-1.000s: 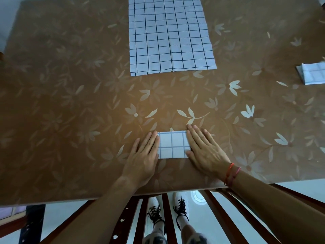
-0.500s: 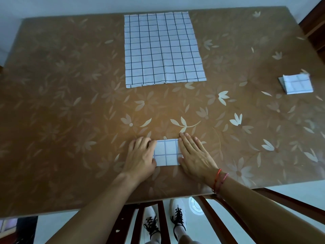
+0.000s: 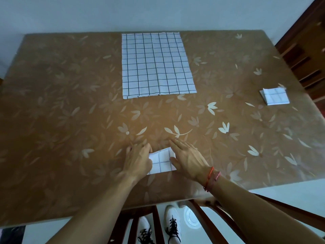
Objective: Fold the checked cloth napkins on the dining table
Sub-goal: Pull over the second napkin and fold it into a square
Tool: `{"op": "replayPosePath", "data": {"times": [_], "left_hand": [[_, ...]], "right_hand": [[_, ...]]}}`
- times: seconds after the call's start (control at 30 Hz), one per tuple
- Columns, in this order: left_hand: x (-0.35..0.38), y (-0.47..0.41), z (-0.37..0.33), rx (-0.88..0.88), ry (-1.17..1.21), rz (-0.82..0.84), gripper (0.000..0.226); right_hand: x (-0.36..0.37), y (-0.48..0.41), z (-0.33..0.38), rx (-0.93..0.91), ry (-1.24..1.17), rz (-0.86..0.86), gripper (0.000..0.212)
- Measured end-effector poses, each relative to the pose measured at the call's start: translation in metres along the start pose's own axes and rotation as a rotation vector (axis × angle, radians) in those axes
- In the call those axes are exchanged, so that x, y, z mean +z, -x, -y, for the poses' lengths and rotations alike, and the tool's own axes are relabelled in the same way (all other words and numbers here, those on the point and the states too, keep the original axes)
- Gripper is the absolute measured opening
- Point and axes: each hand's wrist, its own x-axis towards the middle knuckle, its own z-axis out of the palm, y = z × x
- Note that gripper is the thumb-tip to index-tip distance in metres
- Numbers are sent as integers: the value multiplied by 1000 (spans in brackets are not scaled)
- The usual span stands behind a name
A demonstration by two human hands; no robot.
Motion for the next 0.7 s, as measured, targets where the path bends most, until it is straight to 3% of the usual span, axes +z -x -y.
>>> {"op": "replayPosePath", "data": {"times": [0.1,0.23,0.37,0.53,0.6,0.7], "left_hand": [[-13,11,-7,51,113,-95,18],[-31,23,-16,119,221,-141,14],[-48,34,-23,138,330,-148,18],[-54,43,-36,-130,854,-186,31],[-49,43,-40,-212,899,-173,33],[-44,47,-52,-285,971,-132,15]], "right_hand": [[-14,-1,11,-26,-34,-71,48],[-27,-6,23,-4,-54,-45,27],[-35,-1,26,74,-57,-8,32],[-57,15,24,188,-294,-154,7],[-63,24,21,252,-417,-180,4],[-69,39,14,365,-619,-174,6]]}}
